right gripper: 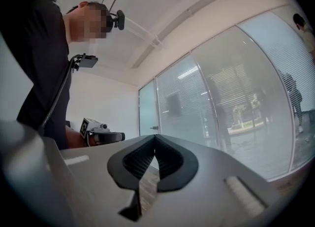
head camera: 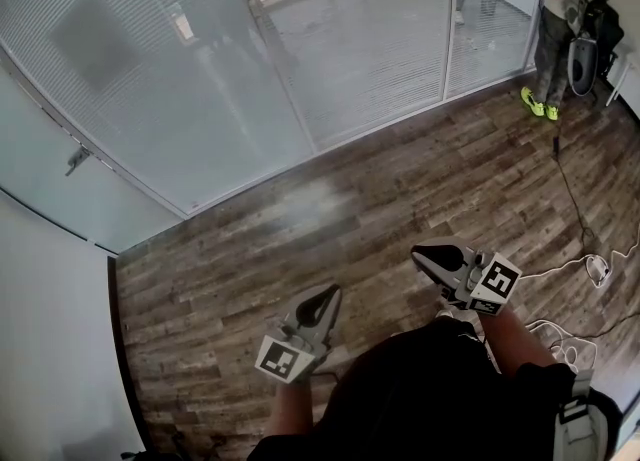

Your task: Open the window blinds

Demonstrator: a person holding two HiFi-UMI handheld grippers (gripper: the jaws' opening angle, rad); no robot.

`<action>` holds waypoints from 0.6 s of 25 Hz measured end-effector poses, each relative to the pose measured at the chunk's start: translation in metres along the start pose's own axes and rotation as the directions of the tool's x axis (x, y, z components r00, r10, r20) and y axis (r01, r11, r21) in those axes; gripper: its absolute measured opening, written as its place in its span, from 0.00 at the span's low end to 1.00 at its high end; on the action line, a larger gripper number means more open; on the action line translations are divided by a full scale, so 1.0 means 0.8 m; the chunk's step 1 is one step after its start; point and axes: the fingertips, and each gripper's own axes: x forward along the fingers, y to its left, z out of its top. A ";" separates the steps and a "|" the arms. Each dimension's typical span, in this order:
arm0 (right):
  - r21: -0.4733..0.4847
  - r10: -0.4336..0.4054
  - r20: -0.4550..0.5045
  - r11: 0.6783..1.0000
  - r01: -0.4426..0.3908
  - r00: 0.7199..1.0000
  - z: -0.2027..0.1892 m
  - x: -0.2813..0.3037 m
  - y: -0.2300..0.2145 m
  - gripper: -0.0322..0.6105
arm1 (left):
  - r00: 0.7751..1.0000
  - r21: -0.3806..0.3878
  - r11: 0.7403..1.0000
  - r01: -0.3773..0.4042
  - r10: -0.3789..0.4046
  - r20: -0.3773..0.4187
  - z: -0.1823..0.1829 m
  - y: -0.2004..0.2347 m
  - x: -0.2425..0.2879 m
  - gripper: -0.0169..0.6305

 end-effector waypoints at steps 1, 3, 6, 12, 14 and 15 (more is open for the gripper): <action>-0.005 -0.002 -0.017 1.000 0.002 1.000 -0.006 -0.002 0.000 0.06 | 1.000 -0.001 1.000 0.000 0.000 0.000 -0.001 -0.001 0.000 0.03; -0.014 0.000 -0.045 1.000 -0.001 0.999 -0.013 -0.003 0.002 0.06 | 1.000 -0.002 1.000 0.001 -0.001 0.000 -0.002 -0.001 -0.001 0.03; -0.021 -0.003 -0.047 1.000 0.002 0.999 -0.014 -0.004 0.001 0.06 | 1.000 0.001 1.000 0.003 -0.003 -0.002 -0.003 -0.003 -0.001 0.03; -0.006 0.028 -0.020 1.000 -0.028 0.999 -0.008 0.002 0.013 0.06 | 1.000 -0.008 1.000 0.004 -0.005 -0.020 -0.009 -0.009 -0.007 0.03; -0.008 0.041 -0.034 0.999 -0.042 0.999 -0.010 0.003 0.019 0.06 | 1.000 -0.010 1.000 0.006 -0.007 -0.020 -0.010 -0.010 -0.007 0.03; -0.012 0.050 -0.053 0.999 -0.051 0.997 -0.012 0.004 0.024 0.06 | 1.000 -0.011 1.000 0.008 -0.009 -0.017 -0.009 -0.010 -0.006 0.03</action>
